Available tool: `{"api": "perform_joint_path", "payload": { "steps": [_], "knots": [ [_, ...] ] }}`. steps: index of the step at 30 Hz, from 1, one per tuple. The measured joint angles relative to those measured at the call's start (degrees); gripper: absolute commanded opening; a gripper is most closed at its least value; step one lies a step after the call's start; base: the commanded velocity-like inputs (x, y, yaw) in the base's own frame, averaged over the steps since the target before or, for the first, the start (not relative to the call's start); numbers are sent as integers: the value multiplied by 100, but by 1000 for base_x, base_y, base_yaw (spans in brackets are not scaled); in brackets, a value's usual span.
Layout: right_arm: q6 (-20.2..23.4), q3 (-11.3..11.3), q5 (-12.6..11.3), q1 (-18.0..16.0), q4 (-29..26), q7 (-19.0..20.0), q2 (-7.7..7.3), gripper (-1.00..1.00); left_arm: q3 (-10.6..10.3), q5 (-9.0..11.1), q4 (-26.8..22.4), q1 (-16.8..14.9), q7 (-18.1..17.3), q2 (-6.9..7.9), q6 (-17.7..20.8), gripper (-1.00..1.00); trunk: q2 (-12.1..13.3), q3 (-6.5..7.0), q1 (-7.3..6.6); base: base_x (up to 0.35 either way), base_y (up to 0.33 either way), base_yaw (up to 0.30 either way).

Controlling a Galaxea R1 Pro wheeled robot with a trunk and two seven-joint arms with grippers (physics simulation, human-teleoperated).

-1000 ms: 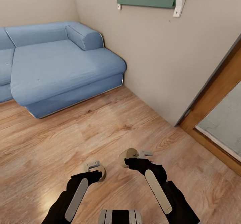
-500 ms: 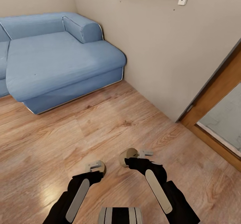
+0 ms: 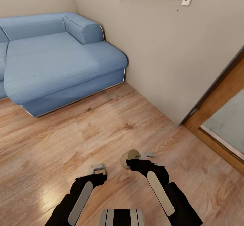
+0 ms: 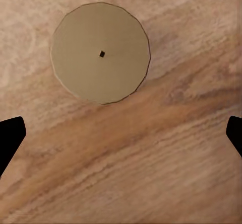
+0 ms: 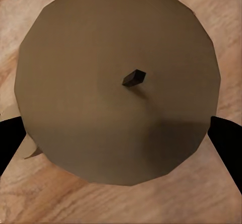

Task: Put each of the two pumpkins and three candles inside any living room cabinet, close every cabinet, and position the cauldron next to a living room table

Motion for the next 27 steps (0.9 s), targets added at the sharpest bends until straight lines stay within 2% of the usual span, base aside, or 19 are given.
{"api": "perform_joint_path", "payload": {
  "steps": [12, 27],
  "knots": [
    [3, -1, 2, 0, 0, 0, 0, -100, 4, 5, 41, 0, -1, 0, 0, 100, 0, 0, -1, 160, 5, 0],
    [1, 3, -3, 0, 1, 0, 0, -100, 34, 6, 43, 0, 0, 6, 1, 100, 0, 0, -1, 53, 88, 0]
  ]
}}
